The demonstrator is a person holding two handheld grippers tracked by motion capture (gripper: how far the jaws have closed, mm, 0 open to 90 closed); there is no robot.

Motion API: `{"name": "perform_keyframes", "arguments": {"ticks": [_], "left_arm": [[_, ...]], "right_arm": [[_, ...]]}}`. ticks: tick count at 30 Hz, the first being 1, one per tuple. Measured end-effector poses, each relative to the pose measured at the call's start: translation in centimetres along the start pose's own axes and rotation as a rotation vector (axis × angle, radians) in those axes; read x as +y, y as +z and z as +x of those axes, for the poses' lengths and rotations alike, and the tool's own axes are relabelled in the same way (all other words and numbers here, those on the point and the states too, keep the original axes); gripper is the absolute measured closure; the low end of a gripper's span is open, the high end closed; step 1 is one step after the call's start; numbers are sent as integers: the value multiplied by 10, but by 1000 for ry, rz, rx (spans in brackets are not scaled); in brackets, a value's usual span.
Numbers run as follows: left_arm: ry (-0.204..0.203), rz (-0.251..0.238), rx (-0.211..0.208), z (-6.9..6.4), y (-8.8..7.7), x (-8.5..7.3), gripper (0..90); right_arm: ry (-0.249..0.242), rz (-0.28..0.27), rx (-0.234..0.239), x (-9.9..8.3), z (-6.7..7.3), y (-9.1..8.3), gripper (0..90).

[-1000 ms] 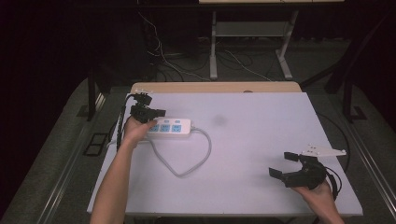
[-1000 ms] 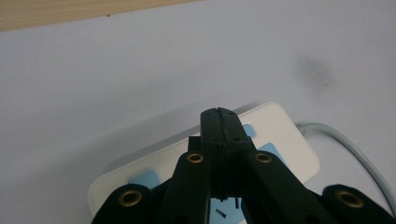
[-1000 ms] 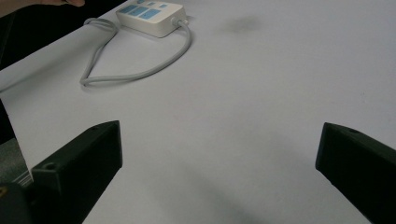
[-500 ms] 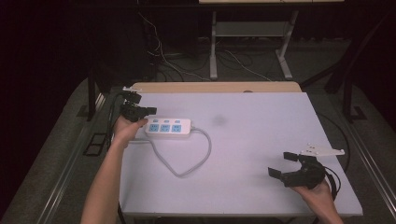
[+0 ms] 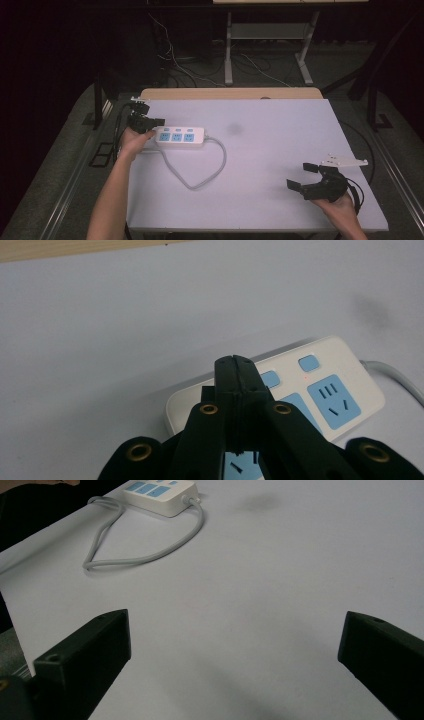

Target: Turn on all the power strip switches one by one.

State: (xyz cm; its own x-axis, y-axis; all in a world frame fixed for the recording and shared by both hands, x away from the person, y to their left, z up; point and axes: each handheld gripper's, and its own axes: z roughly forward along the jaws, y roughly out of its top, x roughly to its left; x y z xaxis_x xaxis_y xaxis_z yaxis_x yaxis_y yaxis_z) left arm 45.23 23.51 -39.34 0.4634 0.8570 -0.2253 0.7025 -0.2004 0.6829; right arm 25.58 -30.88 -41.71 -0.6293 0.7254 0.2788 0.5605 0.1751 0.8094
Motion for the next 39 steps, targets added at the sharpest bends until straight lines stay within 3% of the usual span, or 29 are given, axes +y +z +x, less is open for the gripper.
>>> {"name": "perform_keyframes", "arguments": {"ticks": [14, 23, 39], "left_arm": [[26, 75, 39, -3, 21, -4, 899], [9, 72, 38, -1, 22, -4, 900], [-38, 65, -7, 7, 23, -7, 900]], "right_arm": [[8, -2, 8, 0, -1, 0, 4], [7, -2, 13, 0, -1, 0, 4], [2, 4, 24, 0, -2, 1, 5]]}}
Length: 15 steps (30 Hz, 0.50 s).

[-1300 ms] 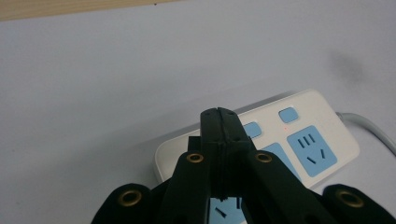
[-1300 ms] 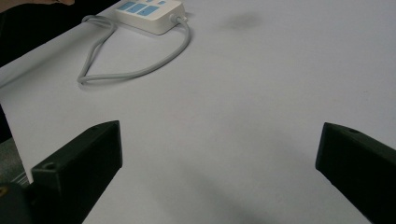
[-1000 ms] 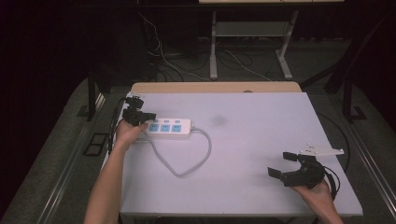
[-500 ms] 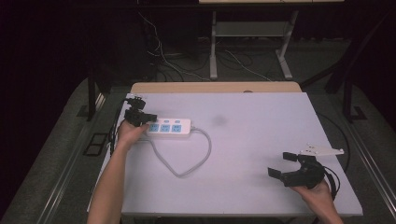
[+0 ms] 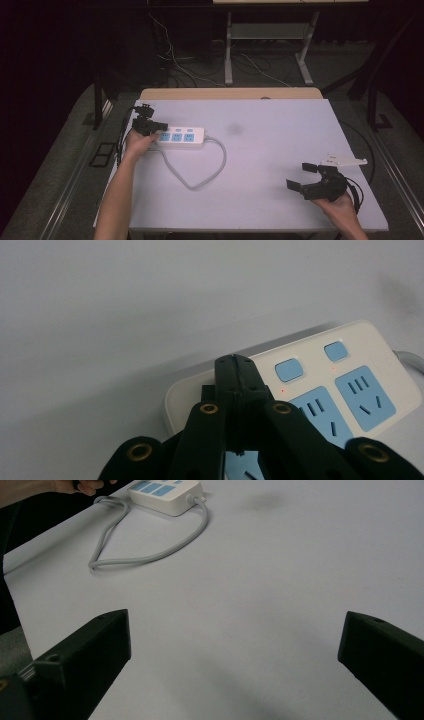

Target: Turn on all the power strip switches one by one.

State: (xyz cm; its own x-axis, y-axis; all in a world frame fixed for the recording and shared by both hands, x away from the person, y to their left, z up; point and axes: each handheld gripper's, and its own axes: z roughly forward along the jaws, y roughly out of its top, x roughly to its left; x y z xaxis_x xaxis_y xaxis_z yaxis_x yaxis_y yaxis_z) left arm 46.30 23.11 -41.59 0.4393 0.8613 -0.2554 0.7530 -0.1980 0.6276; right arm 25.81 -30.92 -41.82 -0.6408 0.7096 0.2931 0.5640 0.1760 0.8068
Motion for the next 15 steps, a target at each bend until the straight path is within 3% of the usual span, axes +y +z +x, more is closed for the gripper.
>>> {"name": "perform_keyframes", "arguments": {"ticks": [15], "left_arm": [[-42, 6, -10, 2, 1, 0, 900]], "right_arm": [[3, -5, 1, 0, -1, 0, 5]]}}
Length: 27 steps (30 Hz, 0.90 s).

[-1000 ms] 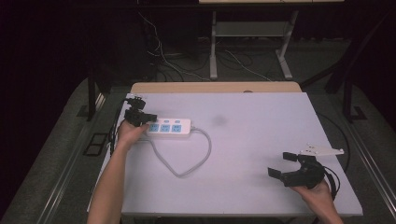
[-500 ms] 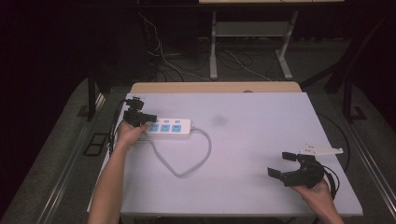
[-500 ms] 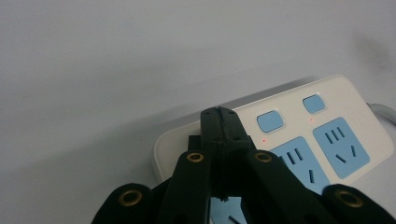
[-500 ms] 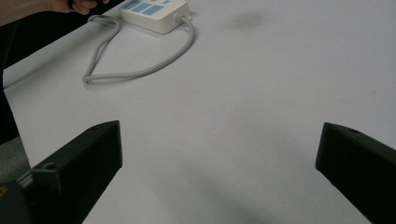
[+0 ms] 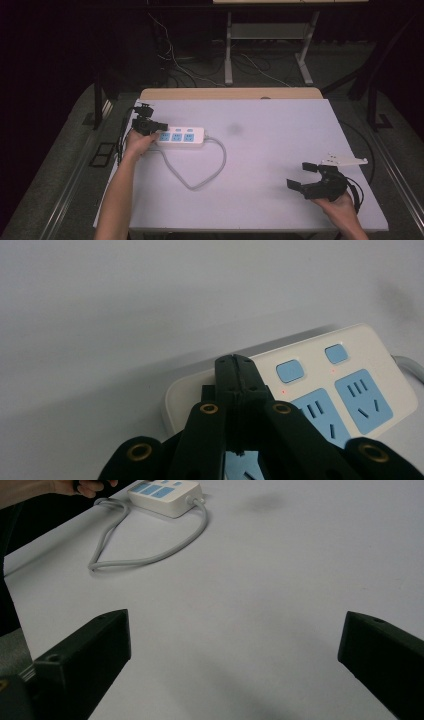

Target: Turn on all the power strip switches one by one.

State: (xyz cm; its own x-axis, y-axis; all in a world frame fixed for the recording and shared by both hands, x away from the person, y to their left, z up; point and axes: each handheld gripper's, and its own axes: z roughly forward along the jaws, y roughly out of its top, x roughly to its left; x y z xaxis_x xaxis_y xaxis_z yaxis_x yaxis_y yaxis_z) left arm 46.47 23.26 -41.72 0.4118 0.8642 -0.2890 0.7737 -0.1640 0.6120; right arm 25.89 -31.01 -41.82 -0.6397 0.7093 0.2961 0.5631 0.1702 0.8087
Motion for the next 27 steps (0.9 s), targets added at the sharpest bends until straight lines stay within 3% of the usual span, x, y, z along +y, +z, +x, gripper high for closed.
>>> {"name": "perform_keyframes", "arguments": {"ticks": [9, 15, 24, 27], "left_arm": [[-15, -34, -6, 2, -2, -6, 900], [1, -40, 17, -2, -3, -5, 900], [28, -101, -5, -12, -16, -1, 893], [35, -116, -5, -15, -23, 0, 834]], "right_arm": [[5, -5, -5, 0, 0, -2, 4], [2, -2, -8, 0, 0, -1, 4], [7, -5, -8, 0, -1, -1, 4], [5, -3, -9, 0, -1, -1, 4]]}}
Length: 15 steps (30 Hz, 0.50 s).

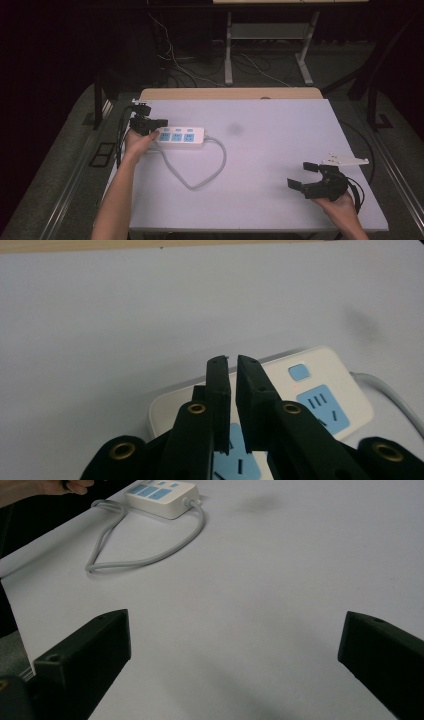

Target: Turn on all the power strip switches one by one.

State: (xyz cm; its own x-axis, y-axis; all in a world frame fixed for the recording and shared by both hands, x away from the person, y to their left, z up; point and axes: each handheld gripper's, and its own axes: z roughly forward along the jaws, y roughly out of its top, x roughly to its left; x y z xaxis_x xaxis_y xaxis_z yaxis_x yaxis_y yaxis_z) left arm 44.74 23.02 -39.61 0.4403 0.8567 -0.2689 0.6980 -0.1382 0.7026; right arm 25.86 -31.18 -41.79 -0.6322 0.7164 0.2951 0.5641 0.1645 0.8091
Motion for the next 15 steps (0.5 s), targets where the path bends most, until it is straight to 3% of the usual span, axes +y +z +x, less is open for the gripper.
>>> {"name": "perform_keyframes", "arguments": {"ticks": [5, 9, 15], "left_arm": [[16, -24, -7, -8, -13, 3, 711], [16, -54, -16, -14, -24, 3, 501], [18, -86, -65, -23, -38, -2, 144]], "right_arm": [[4, -8, 1, 0, 0, -1, 4], [5, -14, 3, 0, -1, -3, 5], [11, -19, 10, -1, 0, -4, 4]]}}
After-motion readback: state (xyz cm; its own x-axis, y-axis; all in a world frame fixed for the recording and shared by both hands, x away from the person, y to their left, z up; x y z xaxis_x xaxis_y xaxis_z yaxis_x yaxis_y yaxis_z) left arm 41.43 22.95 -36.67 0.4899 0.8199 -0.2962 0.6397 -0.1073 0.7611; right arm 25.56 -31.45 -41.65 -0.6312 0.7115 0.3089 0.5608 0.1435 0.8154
